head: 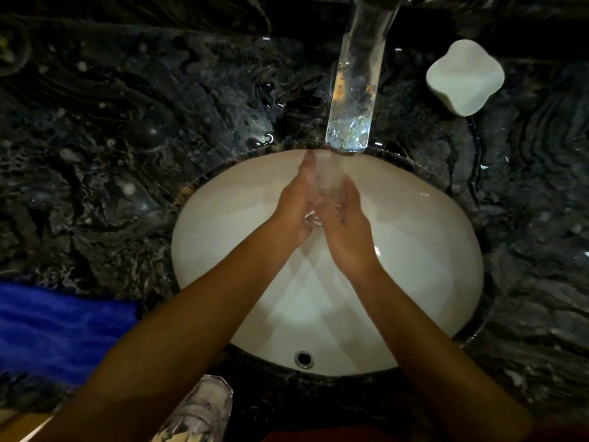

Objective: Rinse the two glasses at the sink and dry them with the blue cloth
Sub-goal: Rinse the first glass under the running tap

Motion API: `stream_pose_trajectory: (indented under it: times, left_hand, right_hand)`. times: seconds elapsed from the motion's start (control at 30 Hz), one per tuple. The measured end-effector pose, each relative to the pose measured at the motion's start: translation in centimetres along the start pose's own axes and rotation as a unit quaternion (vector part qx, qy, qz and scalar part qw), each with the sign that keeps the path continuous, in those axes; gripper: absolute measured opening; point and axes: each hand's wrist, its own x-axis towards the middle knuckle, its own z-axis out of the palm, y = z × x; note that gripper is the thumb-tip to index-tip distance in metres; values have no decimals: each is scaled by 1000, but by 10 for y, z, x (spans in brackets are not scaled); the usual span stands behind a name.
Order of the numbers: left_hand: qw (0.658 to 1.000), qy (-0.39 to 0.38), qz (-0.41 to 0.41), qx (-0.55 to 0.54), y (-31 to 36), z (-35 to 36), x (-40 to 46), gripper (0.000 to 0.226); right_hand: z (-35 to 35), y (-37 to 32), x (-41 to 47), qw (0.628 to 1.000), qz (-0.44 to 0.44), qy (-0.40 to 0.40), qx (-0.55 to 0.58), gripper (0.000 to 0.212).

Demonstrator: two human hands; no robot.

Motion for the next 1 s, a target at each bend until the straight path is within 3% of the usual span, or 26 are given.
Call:
stream_pose_trajectory:
  times: [0.07,0.13,0.2,0.3,0.43,0.5,0.57,0.63,0.7,0.77,0.83,0.9,1.0]
  left_hand:
    - [998,48,40,19,-4,3,-1,67]
    - [991,75,90,63,-5,5,-5,76]
    - [986,72,124,81,-3,6,-10,65]
    - [978,56,161,122,0,1,-11,46]
    - [945,23,237,223,4,-13,-4,12]
    - [930,-28,237,281,3,-15,-5,12]
    - [899,-58,264,345,0,-17,-9,16]
    - [854,-66,341,386,-1,-15,-11,28]
    - [812,-38,417,407,0,-11,-10,32]
    - [777,-2,471,417,4,-8,-9,22]
    - [778,26,456,431,7,-4,-7,7]
    - [783,59,446,429,3,0,-4,22]
    - [832,71,387,390,-2,2,-6,33]
  right_hand:
    - [2,5,-10,999,28,5,21,84]
    - [-1,4,-7,990,70,8,123,68]
    - [-11,1,2,973,81,-3,214,51]
    - [-26,-2,13,978,41,-25,205,29]
    - [-35,-6,21,985,67,-59,149,52]
    - [-41,-8,30,978,135,-93,130,54]
    - [-44,-10,39,958,192,-134,164,52]
    - [-41,-17,45,931,211,-167,245,43]
    - [-34,-24,49,911,217,-167,308,36]
    - [-25,-30,51,919,211,-142,302,34]
    - [-21,-32,53,933,204,-114,272,32]
    - [-23,-31,51,941,211,-85,252,33]
    - [-22,-30,45,956,203,-37,206,40]
